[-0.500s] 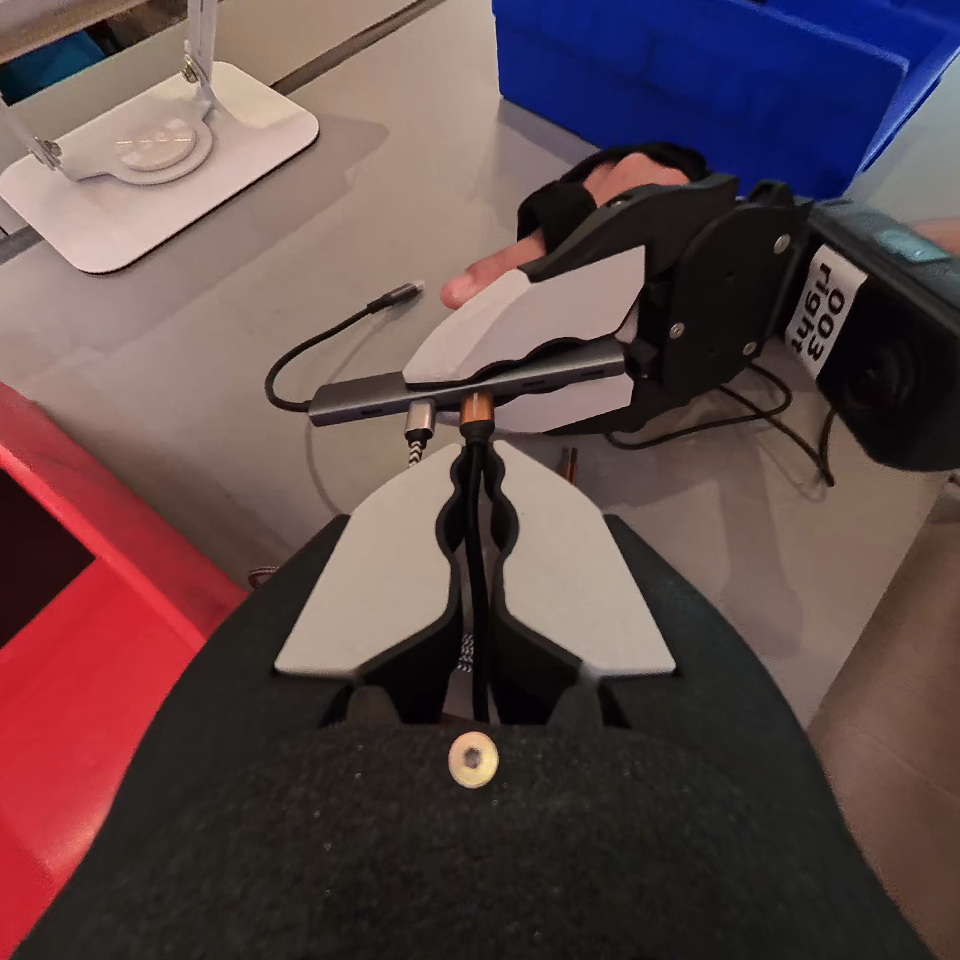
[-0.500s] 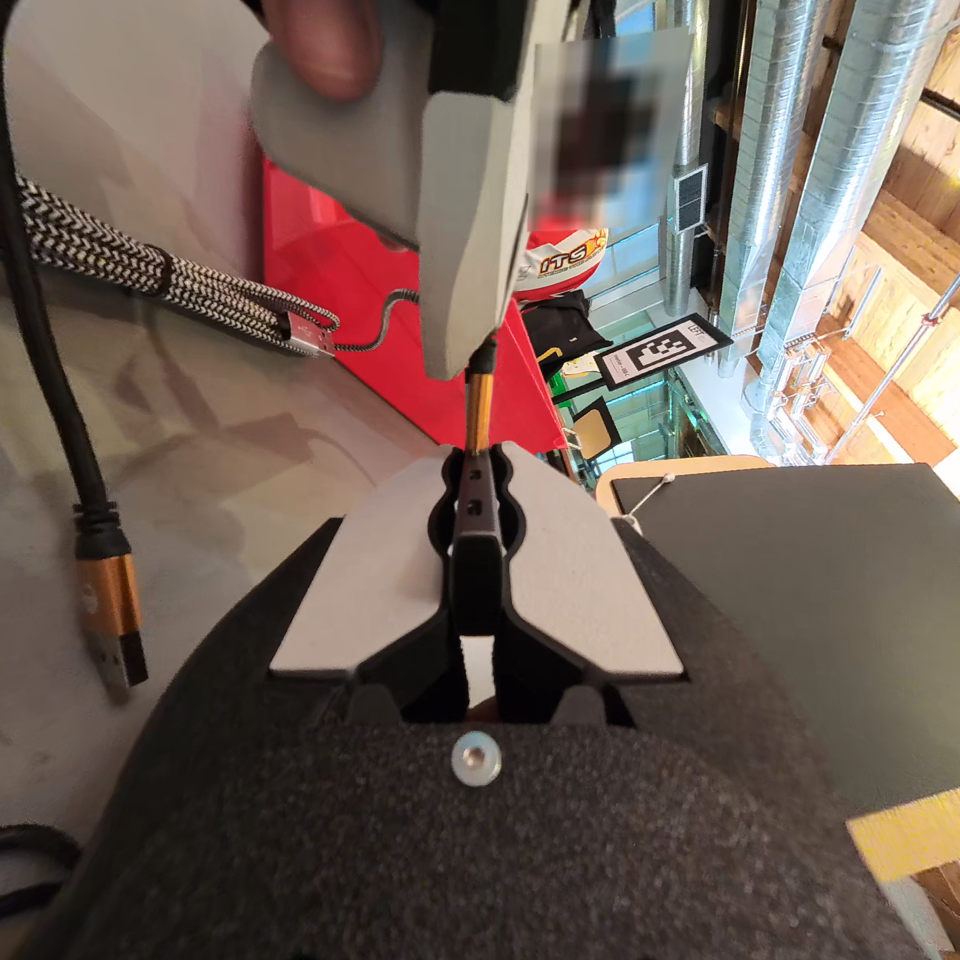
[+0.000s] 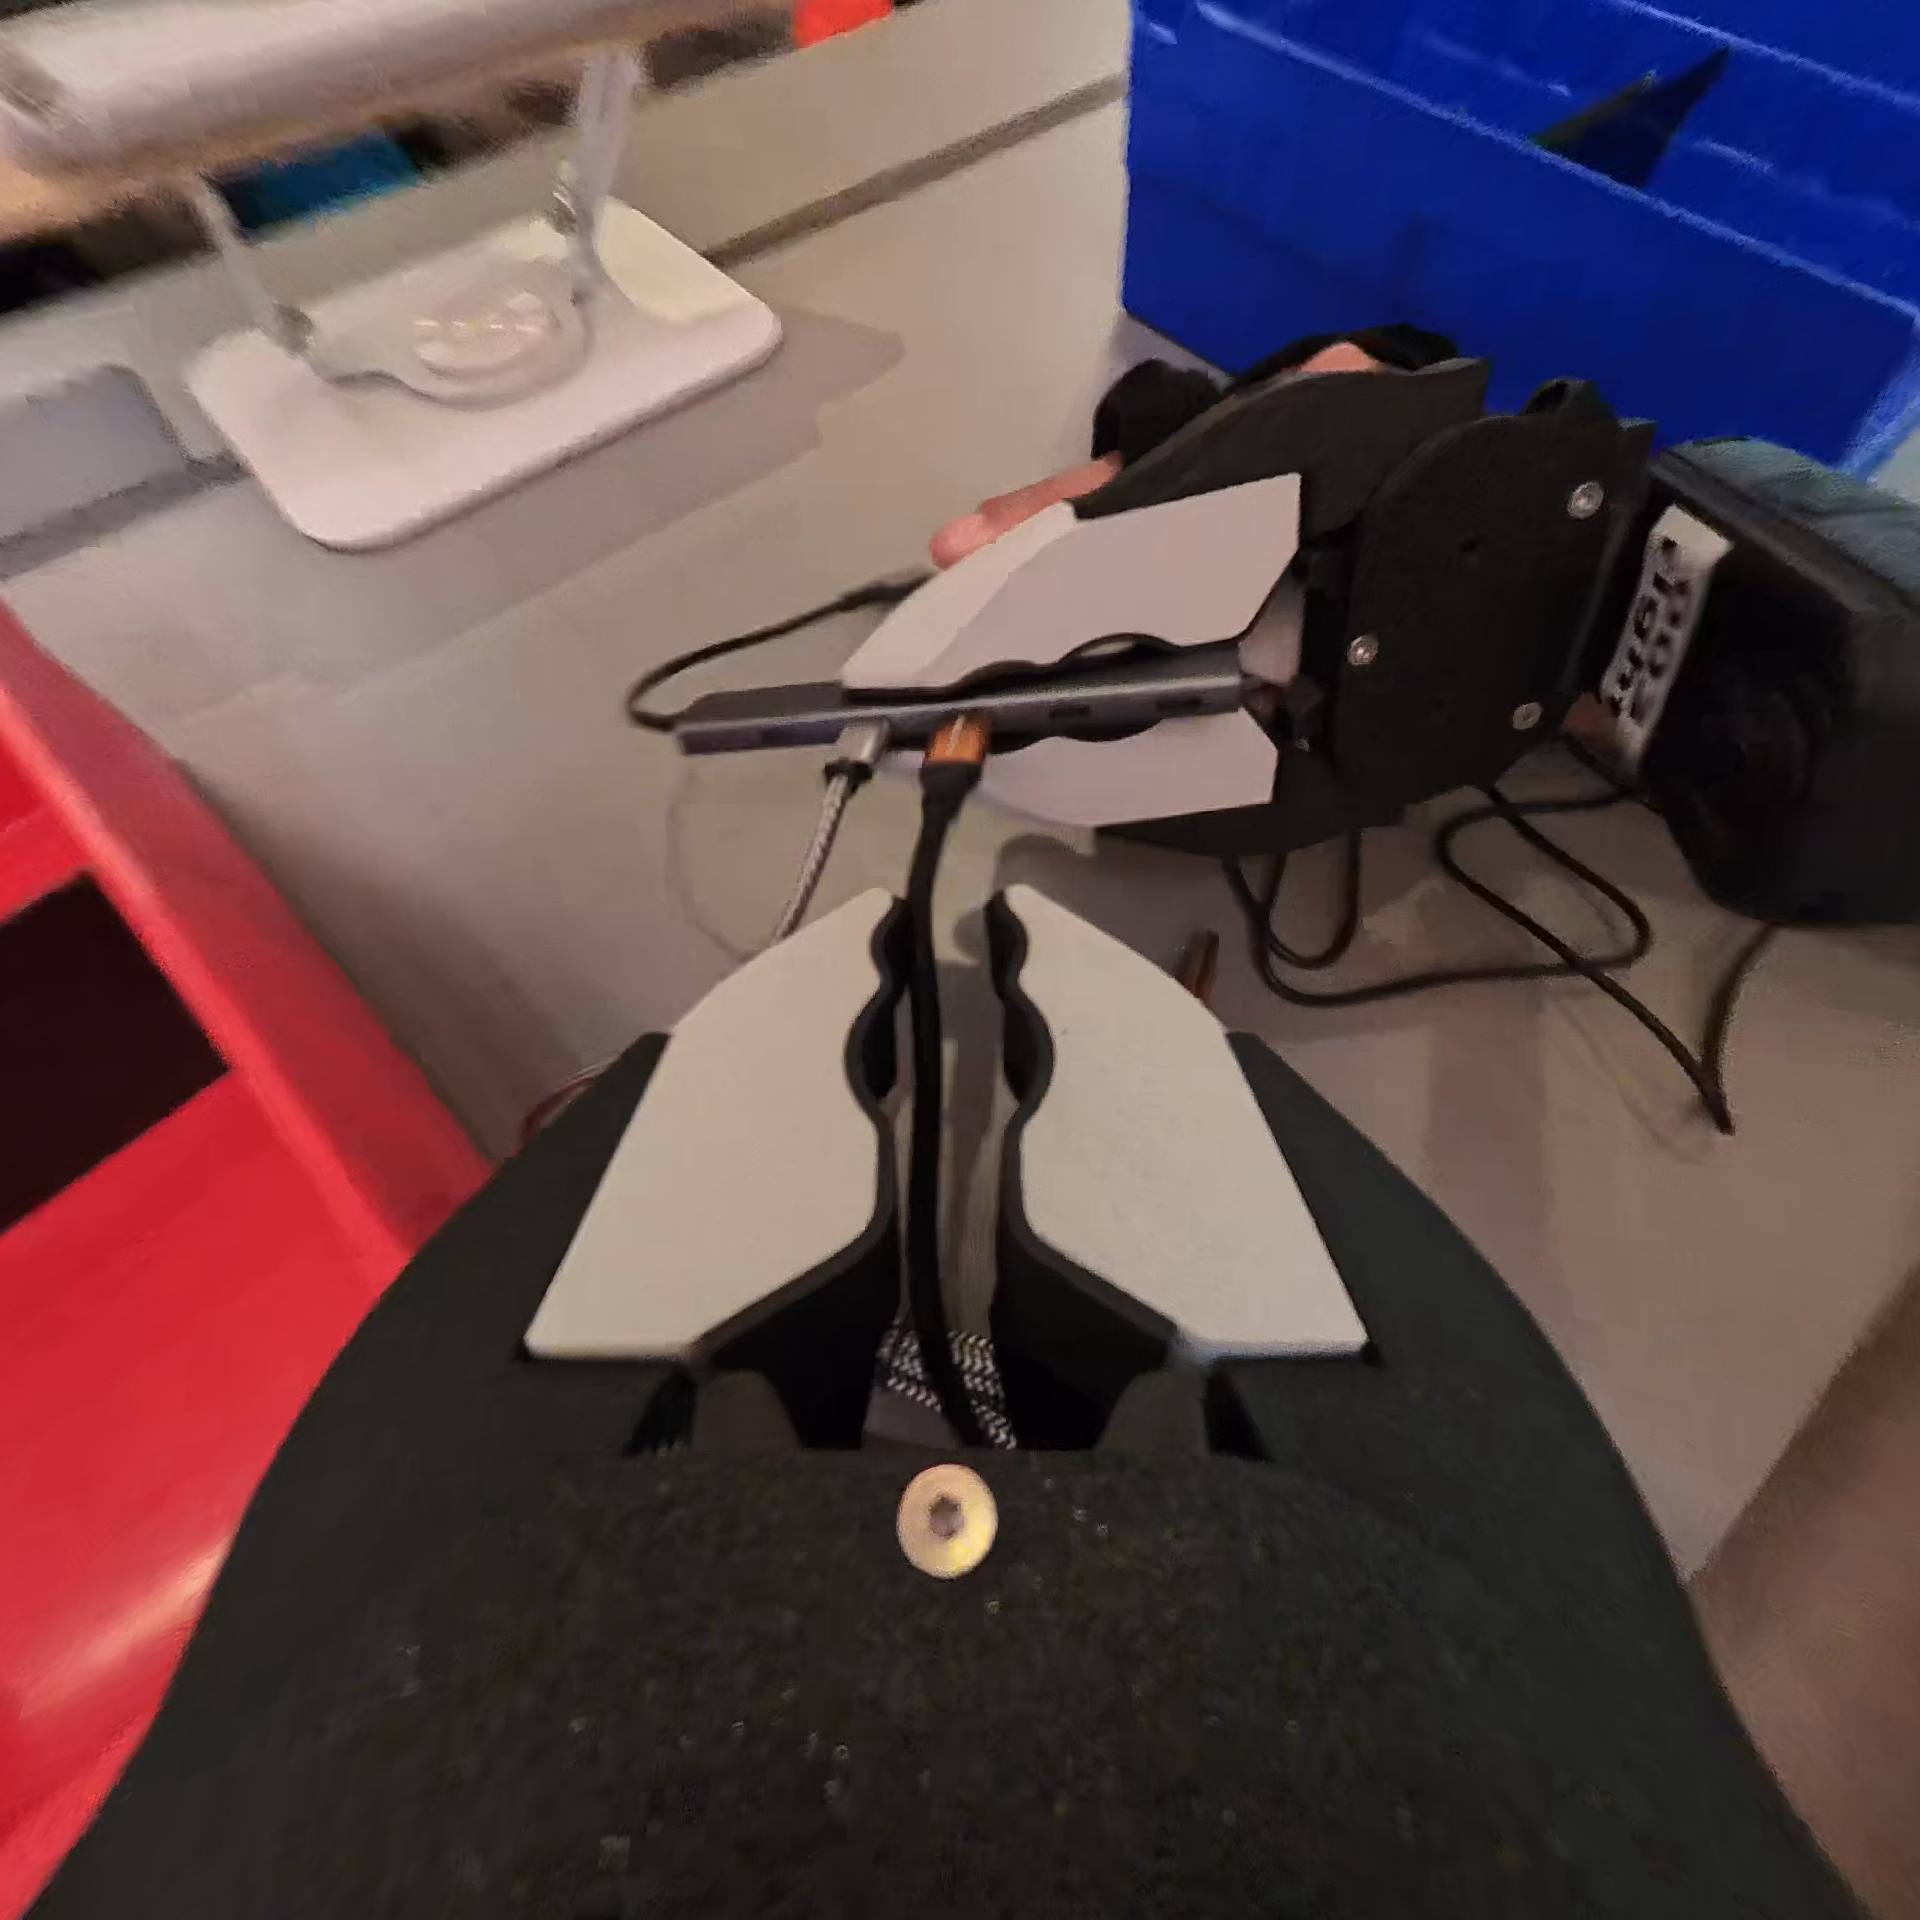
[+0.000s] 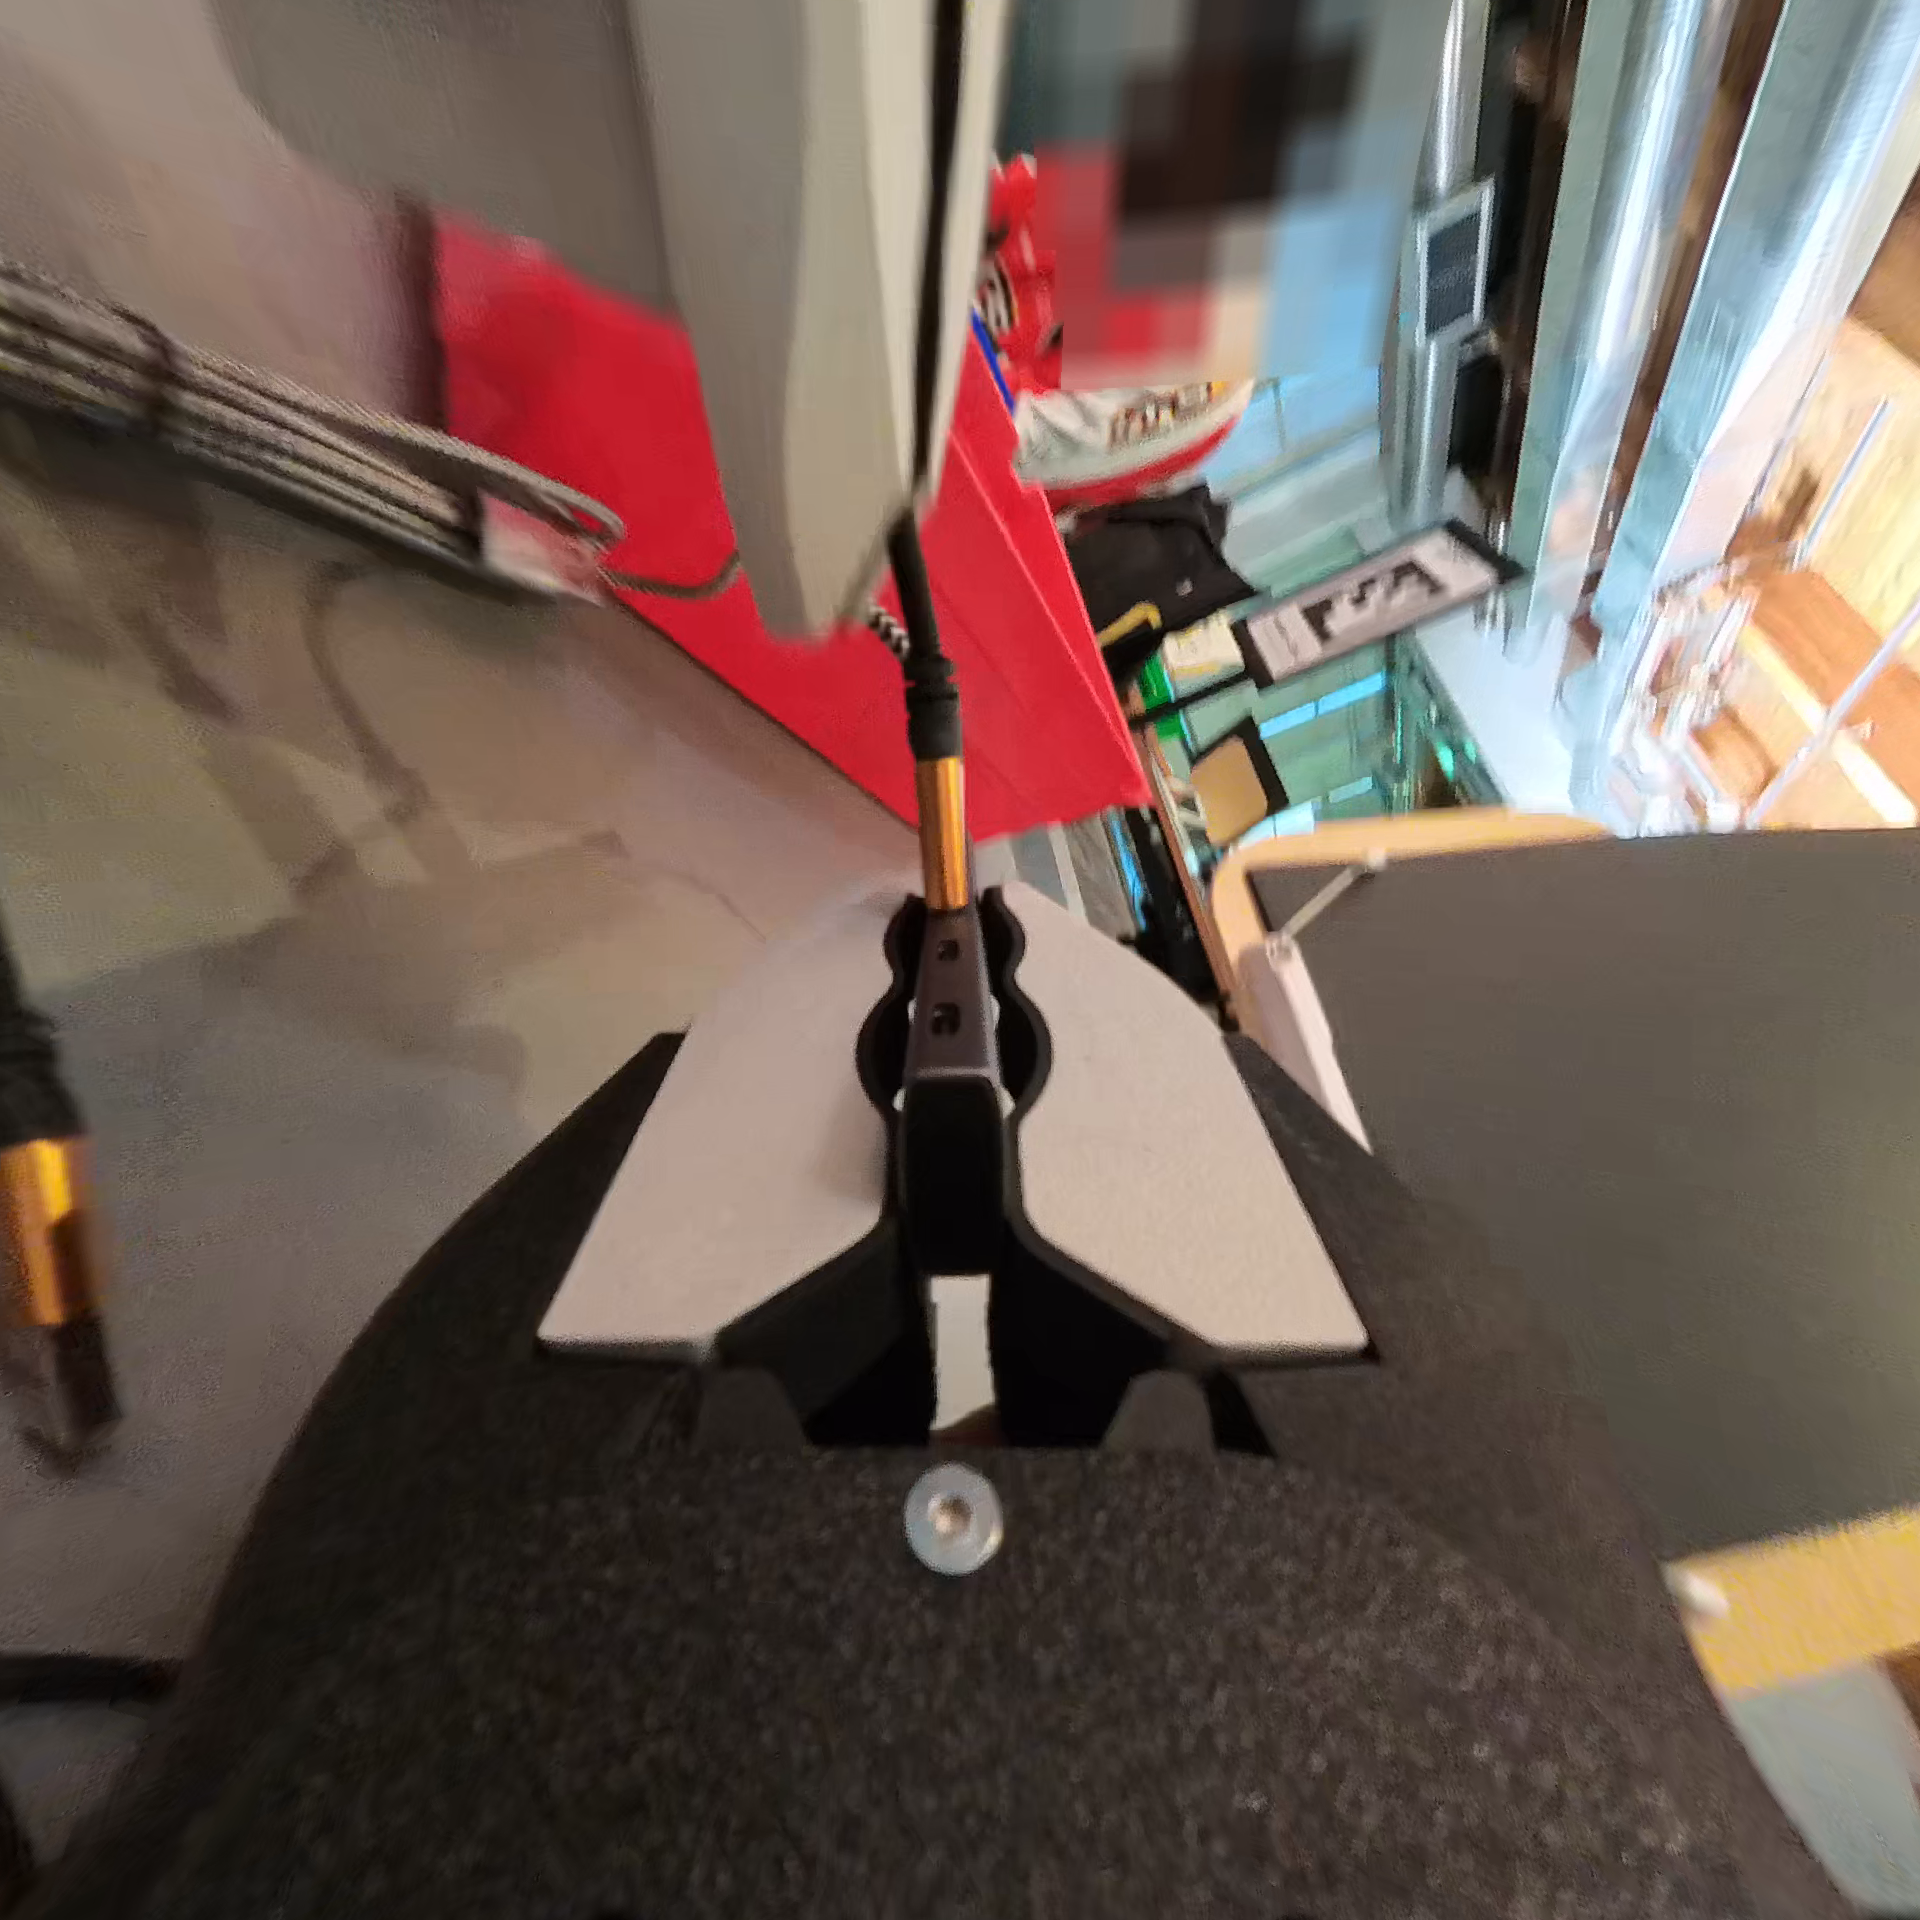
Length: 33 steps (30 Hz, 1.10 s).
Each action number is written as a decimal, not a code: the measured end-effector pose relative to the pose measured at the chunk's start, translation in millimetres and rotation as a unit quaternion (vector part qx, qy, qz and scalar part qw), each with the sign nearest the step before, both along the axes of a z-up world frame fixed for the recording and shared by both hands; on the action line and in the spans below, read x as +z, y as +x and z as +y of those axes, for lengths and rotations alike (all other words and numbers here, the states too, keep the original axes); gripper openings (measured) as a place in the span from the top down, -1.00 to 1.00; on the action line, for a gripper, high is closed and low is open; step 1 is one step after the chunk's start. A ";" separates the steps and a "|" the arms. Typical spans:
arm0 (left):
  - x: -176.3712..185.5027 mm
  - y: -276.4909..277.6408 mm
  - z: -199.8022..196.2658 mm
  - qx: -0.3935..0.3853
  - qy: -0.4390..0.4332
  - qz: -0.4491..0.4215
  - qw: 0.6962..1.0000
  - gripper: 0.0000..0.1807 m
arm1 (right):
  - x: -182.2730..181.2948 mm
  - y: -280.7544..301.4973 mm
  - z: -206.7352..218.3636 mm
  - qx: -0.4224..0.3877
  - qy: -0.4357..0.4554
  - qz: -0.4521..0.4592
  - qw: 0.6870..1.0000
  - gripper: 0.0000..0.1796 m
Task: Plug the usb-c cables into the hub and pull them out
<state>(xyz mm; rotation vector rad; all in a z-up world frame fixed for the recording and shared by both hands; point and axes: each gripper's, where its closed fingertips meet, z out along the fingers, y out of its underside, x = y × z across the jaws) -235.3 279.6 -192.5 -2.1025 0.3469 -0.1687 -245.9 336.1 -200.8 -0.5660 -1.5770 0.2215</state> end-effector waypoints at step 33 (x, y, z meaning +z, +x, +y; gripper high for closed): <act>-65.7 178.1 24.7 -0.125 -0.097 -0.041 0.987 0.70 | -7.8 26.0 97.6 -0.167 -0.166 0.016 0.972 0.88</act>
